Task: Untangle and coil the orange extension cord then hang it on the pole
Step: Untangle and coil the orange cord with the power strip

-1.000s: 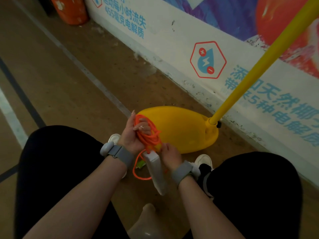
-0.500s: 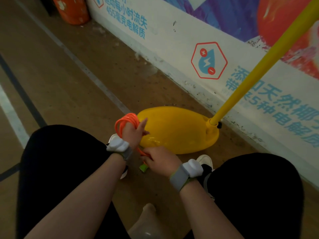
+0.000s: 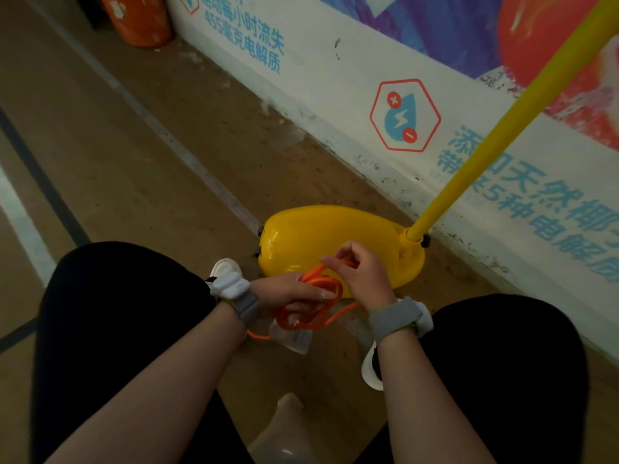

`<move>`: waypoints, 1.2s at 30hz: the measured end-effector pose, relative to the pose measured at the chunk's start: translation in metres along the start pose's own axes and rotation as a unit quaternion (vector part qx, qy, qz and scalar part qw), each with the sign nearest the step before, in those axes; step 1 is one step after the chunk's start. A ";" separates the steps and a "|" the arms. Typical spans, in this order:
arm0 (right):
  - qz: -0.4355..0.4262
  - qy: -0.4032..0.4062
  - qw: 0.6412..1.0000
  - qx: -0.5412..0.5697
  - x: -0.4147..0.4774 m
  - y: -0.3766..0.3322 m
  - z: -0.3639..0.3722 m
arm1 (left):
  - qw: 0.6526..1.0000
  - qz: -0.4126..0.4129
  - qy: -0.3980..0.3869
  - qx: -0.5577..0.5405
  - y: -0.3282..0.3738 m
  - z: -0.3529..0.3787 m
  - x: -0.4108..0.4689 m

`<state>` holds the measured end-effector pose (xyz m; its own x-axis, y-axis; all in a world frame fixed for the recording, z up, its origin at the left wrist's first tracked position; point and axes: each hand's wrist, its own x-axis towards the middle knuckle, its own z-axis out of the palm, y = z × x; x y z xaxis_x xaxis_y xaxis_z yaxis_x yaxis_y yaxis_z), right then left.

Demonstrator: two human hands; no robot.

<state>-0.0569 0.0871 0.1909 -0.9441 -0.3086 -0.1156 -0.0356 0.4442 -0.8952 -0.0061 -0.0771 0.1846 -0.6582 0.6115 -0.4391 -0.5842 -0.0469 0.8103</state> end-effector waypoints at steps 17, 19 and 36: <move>0.161 -0.142 0.966 -0.146 -0.015 0.022 0.054 | 0.848 0.298 0.203 -0.389 0.009 -0.030 0.011; 0.134 -0.186 0.944 -0.239 -0.021 0.015 0.059 | 0.839 0.298 0.316 -0.327 0.008 -0.033 0.016; -0.013 -0.073 0.984 -0.162 -0.015 -0.022 0.012 | 0.989 -0.068 0.124 -0.045 -0.007 0.004 0.016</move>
<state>-0.0374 0.0719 0.2067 -0.8854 -0.4304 -0.1757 -0.1843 0.6720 -0.7172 -0.0106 -0.0643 0.1732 -0.6601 0.4044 -0.6331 -0.7085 -0.0549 0.7036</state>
